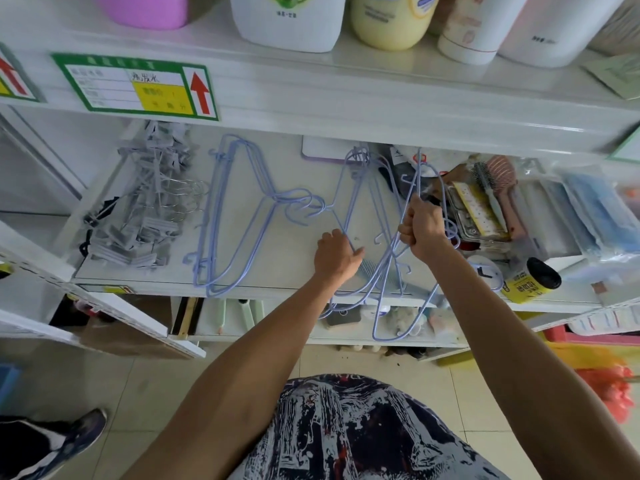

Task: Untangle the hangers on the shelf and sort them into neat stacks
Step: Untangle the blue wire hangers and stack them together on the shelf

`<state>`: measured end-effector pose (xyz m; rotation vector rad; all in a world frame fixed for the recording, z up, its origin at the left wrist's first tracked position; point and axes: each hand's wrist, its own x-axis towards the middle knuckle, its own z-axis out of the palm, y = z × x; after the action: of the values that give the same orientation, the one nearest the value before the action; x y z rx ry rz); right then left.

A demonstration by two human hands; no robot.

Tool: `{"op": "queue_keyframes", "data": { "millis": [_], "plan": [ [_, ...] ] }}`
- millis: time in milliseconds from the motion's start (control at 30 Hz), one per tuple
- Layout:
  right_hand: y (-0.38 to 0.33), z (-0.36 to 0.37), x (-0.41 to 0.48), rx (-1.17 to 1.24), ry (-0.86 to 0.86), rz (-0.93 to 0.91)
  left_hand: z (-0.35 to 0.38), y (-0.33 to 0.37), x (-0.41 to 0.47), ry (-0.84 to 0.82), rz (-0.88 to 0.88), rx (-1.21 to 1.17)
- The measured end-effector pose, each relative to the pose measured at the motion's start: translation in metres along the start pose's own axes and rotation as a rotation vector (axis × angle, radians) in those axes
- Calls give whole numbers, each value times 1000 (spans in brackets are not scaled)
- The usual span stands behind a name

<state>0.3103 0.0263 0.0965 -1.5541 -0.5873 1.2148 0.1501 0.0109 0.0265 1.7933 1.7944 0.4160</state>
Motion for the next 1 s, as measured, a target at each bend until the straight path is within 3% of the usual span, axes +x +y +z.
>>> {"op": "queue_keyframes", "data": {
  "millis": [233, 400, 500, 633, 800, 900, 1000],
  "plan": [
    [-15, -7, 4, -119, 30, -92, -3, 8, 7, -36, 4, 64],
    [-17, -7, 8, -105, 53, -102, 8, -2, 8, 177, 110, -25],
    [-21, 1, 14, -94, 52, -98, 15, -11, 21, 71, 199, 26],
    [-27, 11, 19, -58, -36, -73, 41, -25, 44, 213, 316, 333],
    [-45, 0, 12, 42, -174, 35, 54, -35, 60, 170, 345, 305],
    [-57, -15, 3, 85, -215, 70, 29, -20, 42, 111, 212, 259],
    [-66, -27, 2, 95, -253, 101, 16, -14, 28, 119, 267, 310]
  ]
}}
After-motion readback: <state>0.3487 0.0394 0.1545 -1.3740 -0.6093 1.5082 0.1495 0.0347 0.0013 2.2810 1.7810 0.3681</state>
